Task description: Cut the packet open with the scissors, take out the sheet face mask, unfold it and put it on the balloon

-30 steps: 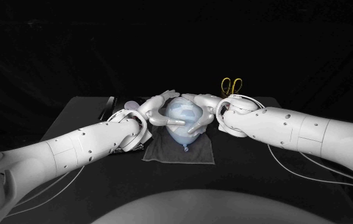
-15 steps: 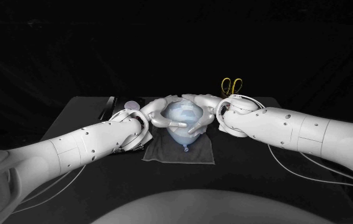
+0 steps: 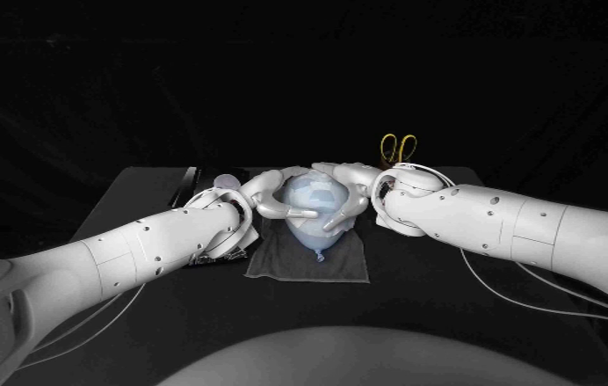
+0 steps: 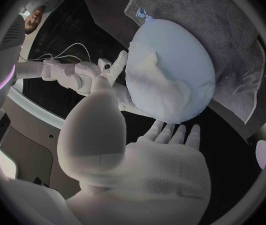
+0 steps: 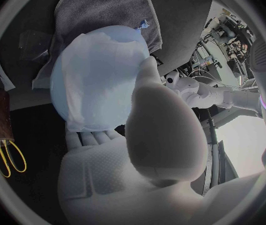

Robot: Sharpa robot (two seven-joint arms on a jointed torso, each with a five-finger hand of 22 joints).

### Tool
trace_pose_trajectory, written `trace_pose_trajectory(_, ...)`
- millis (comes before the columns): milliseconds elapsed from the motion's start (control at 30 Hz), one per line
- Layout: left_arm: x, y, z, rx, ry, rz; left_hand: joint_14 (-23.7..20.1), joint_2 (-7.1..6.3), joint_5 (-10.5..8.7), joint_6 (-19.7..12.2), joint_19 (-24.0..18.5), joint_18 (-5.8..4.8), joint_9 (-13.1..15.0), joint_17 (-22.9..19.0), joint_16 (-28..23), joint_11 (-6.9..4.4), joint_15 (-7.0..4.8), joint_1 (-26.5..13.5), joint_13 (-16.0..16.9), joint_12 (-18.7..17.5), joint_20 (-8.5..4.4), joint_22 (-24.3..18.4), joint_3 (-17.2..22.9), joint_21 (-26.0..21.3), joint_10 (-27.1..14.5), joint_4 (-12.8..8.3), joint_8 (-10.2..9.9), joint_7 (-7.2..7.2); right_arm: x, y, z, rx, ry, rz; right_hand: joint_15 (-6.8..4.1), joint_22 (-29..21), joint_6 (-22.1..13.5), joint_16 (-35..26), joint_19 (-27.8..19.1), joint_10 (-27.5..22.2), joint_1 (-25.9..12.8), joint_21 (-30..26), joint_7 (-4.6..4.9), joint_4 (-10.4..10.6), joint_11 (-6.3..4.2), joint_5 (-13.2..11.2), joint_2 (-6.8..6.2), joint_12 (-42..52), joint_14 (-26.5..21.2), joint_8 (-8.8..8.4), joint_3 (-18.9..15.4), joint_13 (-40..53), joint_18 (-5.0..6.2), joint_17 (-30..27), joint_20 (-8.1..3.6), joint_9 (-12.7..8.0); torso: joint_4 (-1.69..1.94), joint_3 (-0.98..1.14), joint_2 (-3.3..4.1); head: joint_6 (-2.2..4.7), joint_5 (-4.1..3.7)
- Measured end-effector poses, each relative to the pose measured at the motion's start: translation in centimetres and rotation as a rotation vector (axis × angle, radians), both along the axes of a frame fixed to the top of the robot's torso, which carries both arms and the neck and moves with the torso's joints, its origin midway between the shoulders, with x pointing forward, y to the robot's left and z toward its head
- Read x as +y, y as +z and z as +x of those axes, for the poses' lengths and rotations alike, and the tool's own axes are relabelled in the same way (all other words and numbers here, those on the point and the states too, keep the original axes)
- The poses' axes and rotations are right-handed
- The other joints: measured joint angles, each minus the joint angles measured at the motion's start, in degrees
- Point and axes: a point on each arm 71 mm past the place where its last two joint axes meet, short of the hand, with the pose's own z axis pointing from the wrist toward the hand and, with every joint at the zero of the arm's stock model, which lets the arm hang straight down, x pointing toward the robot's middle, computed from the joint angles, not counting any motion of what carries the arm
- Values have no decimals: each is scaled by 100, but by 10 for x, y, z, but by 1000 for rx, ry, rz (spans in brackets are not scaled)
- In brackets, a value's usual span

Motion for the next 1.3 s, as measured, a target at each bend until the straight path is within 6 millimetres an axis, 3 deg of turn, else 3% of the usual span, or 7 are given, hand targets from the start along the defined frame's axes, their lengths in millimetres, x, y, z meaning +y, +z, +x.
trace_pose_trajectory(400,11,-3,2,27,55,-13,63,-26,26,-195,0,0,-45,28,32,74,23,118,0,-66,0,1,0,0,-31,0,-156,-13,-1,1,0,0,0,-1,0,0,0,0,41,0,0,0,0,10,0,0,0,0,0,-2,10,0,-4,5,1,-3,4,-4,-1,0,8)
trace_pose_trajectory(733,19,-11,4,117,82,36,39,-31,26,-148,29,0,-9,-2,32,128,47,156,-5,-67,29,18,0,0,-81,0,-100,-10,-1,1,0,1,-1,-2,0,1,0,0,41,0,0,0,0,16,0,0,0,0,0,-6,16,0,-6,5,1,-2,4,-3,-2,0,13)
trace_pose_trajectory(833,21,-14,4,152,82,59,39,-31,25,-87,43,0,19,-2,32,197,47,156,-5,-67,42,18,0,0,-49,0,-41,10,-1,0,0,1,-1,-2,0,1,0,0,41,0,0,0,0,16,0,0,0,0,0,-6,16,0,-7,5,1,1,2,-2,-2,0,16)
trace_pose_trajectory(1100,29,-19,5,193,92,98,39,-31,25,-57,43,0,56,12,32,197,47,156,-5,-67,42,18,0,0,-49,0,-6,0,-1,1,0,-4,-1,2,0,2,0,0,41,1,0,0,0,16,1,0,0,0,0,-6,16,0,-8,7,1,1,2,1,-3,0,7)
trace_pose_trajectory(1200,32,-19,5,190,102,91,129,-13,25,15,43,0,72,70,66,189,107,215,7,-67,42,18,0,0,37,0,45,-11,-2,2,0,-10,-4,12,0,2,0,0,66,66,1,0,0,14,65,0,1,0,0,-6,18,3,-10,27,-7,13,2,1,-3,0,-3)
trace_pose_trajectory(1300,35,-17,6,171,125,59,267,-16,25,107,43,0,104,132,133,232,128,293,38,-67,42,17,0,0,242,0,106,17,-4,3,-1,-25,-6,48,61,3,33,0,170,194,88,37,-6,3,140,0,88,24,84,26,164,24,-13,65,0,40,2,0,-2,0,-14)
